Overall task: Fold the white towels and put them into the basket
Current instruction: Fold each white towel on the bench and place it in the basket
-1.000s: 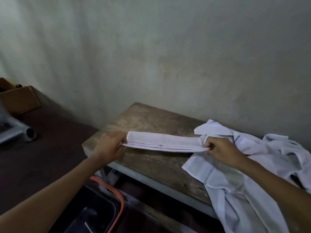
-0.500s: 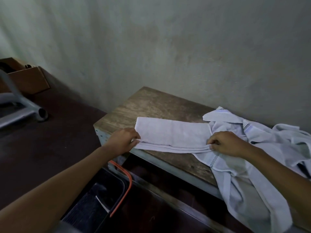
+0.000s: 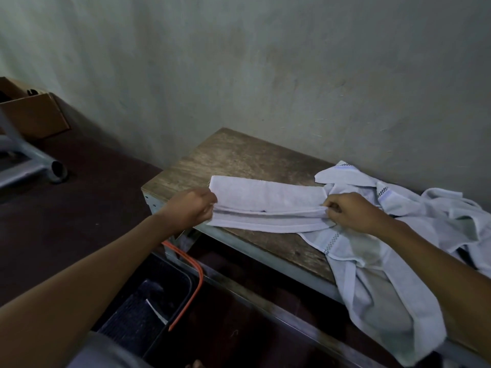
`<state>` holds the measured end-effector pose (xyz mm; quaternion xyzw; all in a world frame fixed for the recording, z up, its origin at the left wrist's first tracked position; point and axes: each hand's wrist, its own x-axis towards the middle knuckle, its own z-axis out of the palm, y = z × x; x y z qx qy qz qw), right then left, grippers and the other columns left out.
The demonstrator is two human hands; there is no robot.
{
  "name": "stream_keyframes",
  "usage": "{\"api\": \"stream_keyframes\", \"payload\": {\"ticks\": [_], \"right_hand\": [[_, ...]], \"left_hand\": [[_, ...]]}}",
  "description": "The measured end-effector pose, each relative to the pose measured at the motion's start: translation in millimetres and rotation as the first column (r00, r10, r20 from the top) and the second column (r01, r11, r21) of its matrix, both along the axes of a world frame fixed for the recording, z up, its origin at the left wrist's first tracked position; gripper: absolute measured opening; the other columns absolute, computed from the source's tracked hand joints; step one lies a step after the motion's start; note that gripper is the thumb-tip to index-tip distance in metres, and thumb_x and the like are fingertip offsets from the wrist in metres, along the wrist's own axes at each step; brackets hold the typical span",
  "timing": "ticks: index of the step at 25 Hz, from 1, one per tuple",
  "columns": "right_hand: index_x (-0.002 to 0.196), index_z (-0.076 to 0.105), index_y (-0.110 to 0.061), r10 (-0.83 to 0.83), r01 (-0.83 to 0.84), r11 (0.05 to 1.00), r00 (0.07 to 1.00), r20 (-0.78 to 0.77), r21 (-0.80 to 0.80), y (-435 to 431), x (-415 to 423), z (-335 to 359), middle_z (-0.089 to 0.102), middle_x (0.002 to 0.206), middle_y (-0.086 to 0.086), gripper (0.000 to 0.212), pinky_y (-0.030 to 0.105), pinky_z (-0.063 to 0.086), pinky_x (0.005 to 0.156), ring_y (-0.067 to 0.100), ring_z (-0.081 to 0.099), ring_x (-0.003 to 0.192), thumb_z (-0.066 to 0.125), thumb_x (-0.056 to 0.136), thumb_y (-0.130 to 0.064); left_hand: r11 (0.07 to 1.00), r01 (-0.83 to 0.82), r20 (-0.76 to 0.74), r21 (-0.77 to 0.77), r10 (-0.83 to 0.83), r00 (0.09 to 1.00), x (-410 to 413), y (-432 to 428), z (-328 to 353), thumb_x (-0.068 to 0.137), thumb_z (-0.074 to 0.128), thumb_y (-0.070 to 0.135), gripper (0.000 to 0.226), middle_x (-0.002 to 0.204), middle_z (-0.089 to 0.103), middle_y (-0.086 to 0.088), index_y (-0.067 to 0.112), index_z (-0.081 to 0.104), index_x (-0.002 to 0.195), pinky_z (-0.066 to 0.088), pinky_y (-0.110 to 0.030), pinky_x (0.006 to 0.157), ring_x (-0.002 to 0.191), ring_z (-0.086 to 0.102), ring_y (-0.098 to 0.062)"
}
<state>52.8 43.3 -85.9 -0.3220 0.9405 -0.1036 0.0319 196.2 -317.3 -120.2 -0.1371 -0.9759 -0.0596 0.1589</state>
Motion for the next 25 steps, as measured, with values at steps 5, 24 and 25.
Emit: {"api": "stream_keyframes", "payload": {"ticks": [5,24,25], "right_hand": [[0.091,0.07,-0.011,0.044,-0.054,0.998,0.979,-0.201,-0.041,11,9,-5,0.07,0.093,0.006,0.011,0.036,0.038,0.079,0.029,0.061,0.094,0.067,0.081,-0.01],[0.15,0.0,-0.031,0.073,-0.1,0.977,0.987,0.14,0.19,-118,16,-59,-0.009,0.16,0.0,0.064,0.041,-0.001,0.118,0.016,-0.009,0.147,0.018,0.095,-0.058],[0.149,-0.006,-0.034,0.049,-0.083,0.972,0.986,0.157,0.22,-114,10,-61,-0.017,0.158,-0.002,0.066,0.041,-0.006,0.118,0.014,-0.016,0.145,0.014,0.093,-0.063]], "left_hand": [[0.994,-0.027,-0.025,0.109,0.03,0.999,11,-2,1,0.08,0.046,0.034,0.032,0.082,0.066,-0.003,0.012,0.066,0.09,0.051,-0.031,0.06,0.071,0.062,-0.022],[0.899,-0.436,0.272,-0.037,0.428,0.862,-31,75,-54,0.08,-0.008,0.058,0.086,0.158,0.007,-0.011,0.009,0.01,0.149,0.001,-0.047,0.117,0.147,0.003,-0.024],[0.906,-0.421,0.233,-0.04,0.418,0.878,-33,70,-56,0.079,-0.008,0.057,0.087,0.157,0.011,-0.012,0.009,0.013,0.149,0.004,-0.048,0.116,0.146,0.007,-0.025]]}}
